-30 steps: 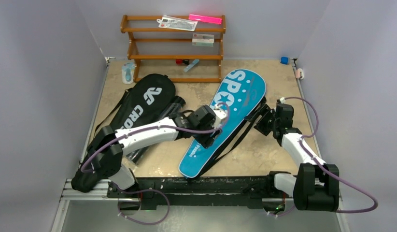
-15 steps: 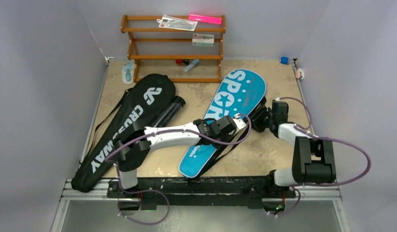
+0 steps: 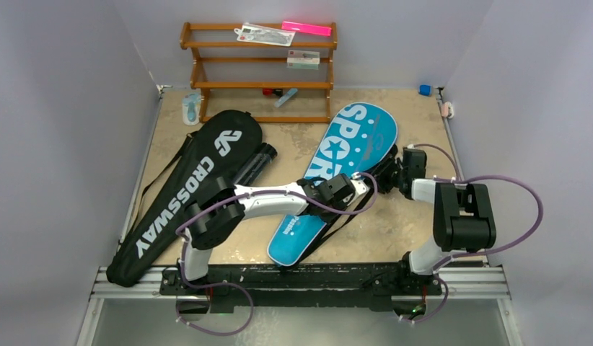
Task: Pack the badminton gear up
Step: Pick up the racket bag from the center of the board.
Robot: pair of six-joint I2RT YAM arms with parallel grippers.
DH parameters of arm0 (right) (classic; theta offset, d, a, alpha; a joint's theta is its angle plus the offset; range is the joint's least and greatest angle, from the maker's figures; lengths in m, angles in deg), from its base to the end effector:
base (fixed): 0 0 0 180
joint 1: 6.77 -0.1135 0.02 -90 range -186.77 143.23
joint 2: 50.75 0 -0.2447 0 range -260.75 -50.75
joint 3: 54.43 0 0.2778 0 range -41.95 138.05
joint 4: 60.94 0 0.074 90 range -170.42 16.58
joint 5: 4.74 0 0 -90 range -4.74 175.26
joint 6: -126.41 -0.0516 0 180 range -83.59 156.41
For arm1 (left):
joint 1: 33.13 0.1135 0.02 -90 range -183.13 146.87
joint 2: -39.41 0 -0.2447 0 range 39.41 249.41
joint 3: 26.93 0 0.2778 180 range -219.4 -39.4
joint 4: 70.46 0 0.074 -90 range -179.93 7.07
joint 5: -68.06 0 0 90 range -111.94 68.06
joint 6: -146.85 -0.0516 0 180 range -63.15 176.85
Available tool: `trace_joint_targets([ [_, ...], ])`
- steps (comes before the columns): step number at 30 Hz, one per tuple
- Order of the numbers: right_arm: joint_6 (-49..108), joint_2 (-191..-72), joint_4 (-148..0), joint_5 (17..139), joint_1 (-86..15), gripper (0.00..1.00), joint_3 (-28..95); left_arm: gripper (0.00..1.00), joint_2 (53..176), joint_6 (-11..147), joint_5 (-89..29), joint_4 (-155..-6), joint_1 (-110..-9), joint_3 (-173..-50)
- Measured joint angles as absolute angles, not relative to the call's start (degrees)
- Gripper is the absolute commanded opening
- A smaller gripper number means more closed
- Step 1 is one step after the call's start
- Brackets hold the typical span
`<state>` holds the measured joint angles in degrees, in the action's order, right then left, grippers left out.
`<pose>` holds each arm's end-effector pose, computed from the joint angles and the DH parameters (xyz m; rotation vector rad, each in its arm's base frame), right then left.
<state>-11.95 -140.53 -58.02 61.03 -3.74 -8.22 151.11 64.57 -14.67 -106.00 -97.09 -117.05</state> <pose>0.3129 0.0046 0.0879 0.8117 2.2225 0.8833 0.1976 -0.3896 0.1336 1.1764 2.3042 -0.3137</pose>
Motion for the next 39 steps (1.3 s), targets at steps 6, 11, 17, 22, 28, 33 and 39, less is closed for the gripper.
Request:
trace_joint_targets([
  [6,-12.7,-145.3,-53.9,58.7,-3.6,0.00,-7.2,0.16,151.1,64.4,-16.6,-104.0,-96.6,-116.3],
  [11,-13.0,-144.7,-54.4,58.7,-3.5,0.00,-7.1,0.38,148.1,62.9,-16.8,-102.9,-96.6,-114.0],
  [17,-13.1,-133.3,-62.3,60.5,-3.5,0.00,-7.2,0.62,141.9,60.9,-13.4,-99.3,-97.0,-112.2],
  [22,-14.0,-124.8,-69.0,61.0,-3.8,0.00,-7.2,0.65,141.6,60.7,-10.7,-97.1,-97.5,-112.3],
  [28,-14.7,-118.3,-76.7,63.3,-4.2,0.00,-7.2,0.66,145.2,60.7,-8.9,-97.7,-99.0,-115.9],
  [33,-15.2,-115.1,-80.4,64.3,-4.3,0.00,-7.1,0.66,147.1,60.7,-8.7,-97.9,-100.0,-118.3],
  [39,-16.6,-113.0,-83.4,64.8,-5.0,0.00,-7.1,0.57,148.8,60.7,-8.2,-98.6,-100.8,-120.2],
])
